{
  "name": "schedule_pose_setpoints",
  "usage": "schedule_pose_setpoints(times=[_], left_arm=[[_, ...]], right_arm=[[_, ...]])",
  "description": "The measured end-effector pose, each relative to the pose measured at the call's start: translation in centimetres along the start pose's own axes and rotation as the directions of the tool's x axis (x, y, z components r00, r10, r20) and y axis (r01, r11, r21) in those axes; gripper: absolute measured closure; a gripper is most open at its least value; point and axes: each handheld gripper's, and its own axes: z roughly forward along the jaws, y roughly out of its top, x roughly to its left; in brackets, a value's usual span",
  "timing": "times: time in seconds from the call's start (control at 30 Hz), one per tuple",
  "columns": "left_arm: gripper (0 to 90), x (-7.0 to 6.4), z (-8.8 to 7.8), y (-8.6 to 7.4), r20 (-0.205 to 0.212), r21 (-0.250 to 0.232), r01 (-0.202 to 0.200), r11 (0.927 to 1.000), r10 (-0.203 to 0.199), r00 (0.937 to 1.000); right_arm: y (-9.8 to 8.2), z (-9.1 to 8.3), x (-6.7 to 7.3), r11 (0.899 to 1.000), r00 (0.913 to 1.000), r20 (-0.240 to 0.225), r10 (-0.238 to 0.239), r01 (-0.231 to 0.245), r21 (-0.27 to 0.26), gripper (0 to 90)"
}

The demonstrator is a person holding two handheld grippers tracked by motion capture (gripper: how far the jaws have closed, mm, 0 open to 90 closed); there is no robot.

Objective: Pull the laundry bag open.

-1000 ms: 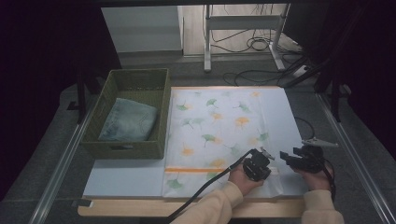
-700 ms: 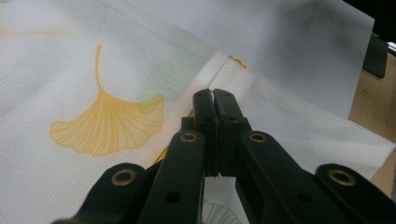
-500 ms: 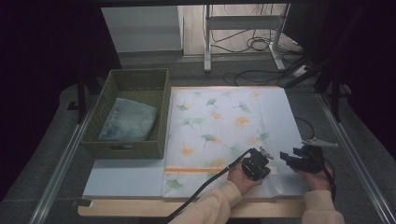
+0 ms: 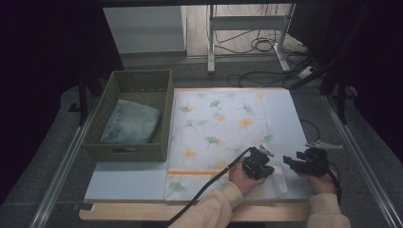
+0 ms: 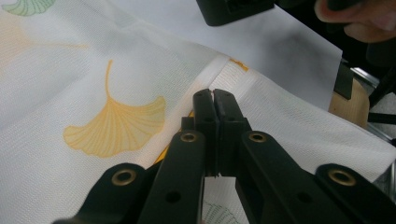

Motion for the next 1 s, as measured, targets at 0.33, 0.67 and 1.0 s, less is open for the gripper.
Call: schedule_pose_setpoints(times=[0.33,0.67,1.0], left_arm=[[90.0,0.5,-0.3,-0.2,-0.002,-0.009,0.014,0.9999,-0.014,0.9999],[90.0,1.1,-1.2,-0.2,0.004,-0.043,0.031,0.9986,-0.031,0.9995],[90.0,1.7,-1.7,-0.5,0.007,-0.057,0.049,0.9972,-0.048,0.9988]], right_arm=[[0.6,-0.5,1.2,0.998,0.9915,-0.127,0.027,-0.02,0.053,35.1],[0.3,0.0,1.3,0.992,0.9787,-0.186,0.085,-0.066,0.109,37.1],[-0.1,1.1,1.8,0.984,0.9405,-0.314,0.129,-0.083,0.156,51.4]])
